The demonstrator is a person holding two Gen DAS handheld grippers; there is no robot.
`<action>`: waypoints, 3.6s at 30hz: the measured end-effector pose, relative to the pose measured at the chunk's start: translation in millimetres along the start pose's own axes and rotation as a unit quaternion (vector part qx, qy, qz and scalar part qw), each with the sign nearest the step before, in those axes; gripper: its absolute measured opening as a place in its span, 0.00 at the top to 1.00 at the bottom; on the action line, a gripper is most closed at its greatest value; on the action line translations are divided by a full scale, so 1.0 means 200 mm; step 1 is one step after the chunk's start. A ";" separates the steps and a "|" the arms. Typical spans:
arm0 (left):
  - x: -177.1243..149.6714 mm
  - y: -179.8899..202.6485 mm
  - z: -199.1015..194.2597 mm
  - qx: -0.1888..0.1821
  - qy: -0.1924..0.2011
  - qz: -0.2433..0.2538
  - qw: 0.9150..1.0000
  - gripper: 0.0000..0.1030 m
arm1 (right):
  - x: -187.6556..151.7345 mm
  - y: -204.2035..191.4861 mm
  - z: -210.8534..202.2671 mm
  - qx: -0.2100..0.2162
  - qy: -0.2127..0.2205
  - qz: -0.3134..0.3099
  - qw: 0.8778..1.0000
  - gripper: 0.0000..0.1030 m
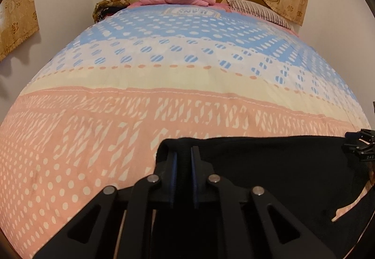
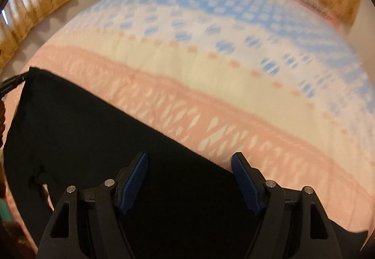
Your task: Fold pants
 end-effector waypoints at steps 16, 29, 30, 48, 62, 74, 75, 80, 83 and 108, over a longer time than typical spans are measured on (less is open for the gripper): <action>0.05 0.01 -0.34 -0.001 0.067 0.003 0.998 0.88 | -0.07 -0.23 -0.54 0.012 0.115 -0.002 0.993 0.95; -0.37 -0.08 -0.71 -0.024 0.125 -0.006 0.992 0.88 | -0.61 -0.64 -0.98 -0.016 0.206 -0.029 0.978 0.95; -0.40 -0.08 -0.71 -0.021 0.125 -0.004 0.992 0.88 | -0.67 -0.67 -0.97 -0.025 0.204 -0.034 0.978 0.95; -0.86 -0.45 -0.64 0.116 0.075 -0.017 0.990 0.42 | -1.09 -0.79 -0.61 -0.077 0.159 -0.046 0.983 0.88; -0.49 -0.20 -0.74 0.046 0.140 -0.032 0.988 0.42 | -0.77 -0.98 -0.80 -0.001 0.214 -0.023 0.976 0.72; -0.86 -0.14 -0.47 0.069 0.080 -0.010 0.994 0.33 | -0.81 -1.25 -0.38 0.062 0.152 -0.030 0.986 0.57; -0.86 -0.16 -0.48 0.076 0.073 -0.008 0.994 0.29 | -0.82 -1.28 -0.39 0.077 0.144 -0.039 0.986 0.53; -0.74 -0.15 -0.61 0.101 0.092 0.000 0.991 0.28 | -0.77 -1.24 -0.51 0.141 0.133 -0.040 0.980 0.47; -0.65 -0.05 -0.69 0.077 0.125 -0.009 0.989 0.28 | -0.64 -1.10 -0.63 0.155 0.172 -0.021 0.973 0.34; -0.80 0.20 -0.41 0.063 0.069 0.017 0.995 0.27 | -0.58 -1.17 -0.45 0.198 0.094 -0.061 0.974 0.24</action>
Point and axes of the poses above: each gripper's, at about its wrist camera, not at the fingertips, and z roughly the way its jaws point, y to its right, x to its top, the point moved 10 cm from there along z, roughly the way its jaws point, and after that the axes turned 2 degrees about -z, right-handed, at the moved point
